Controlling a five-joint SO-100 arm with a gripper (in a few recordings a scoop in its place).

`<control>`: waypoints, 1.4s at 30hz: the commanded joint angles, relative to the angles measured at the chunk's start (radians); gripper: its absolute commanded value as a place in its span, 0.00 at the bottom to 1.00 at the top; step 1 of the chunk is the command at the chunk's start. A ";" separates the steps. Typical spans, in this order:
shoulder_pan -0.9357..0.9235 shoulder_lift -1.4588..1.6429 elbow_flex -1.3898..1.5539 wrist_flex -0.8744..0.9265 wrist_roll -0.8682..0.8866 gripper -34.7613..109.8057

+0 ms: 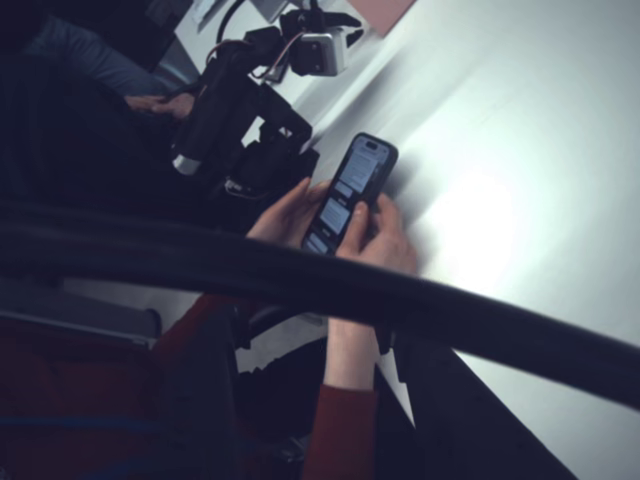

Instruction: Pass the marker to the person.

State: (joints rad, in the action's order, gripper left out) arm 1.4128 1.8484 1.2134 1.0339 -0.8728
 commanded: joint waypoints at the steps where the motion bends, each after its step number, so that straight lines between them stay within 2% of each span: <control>1: -0.002 0.014 -0.048 -0.018 -0.008 0.43; 42: -0.002 0.046 -0.012 -0.044 -0.011 0.43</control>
State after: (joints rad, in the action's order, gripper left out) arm 1.4128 1.8484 1.2134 1.0186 -0.8790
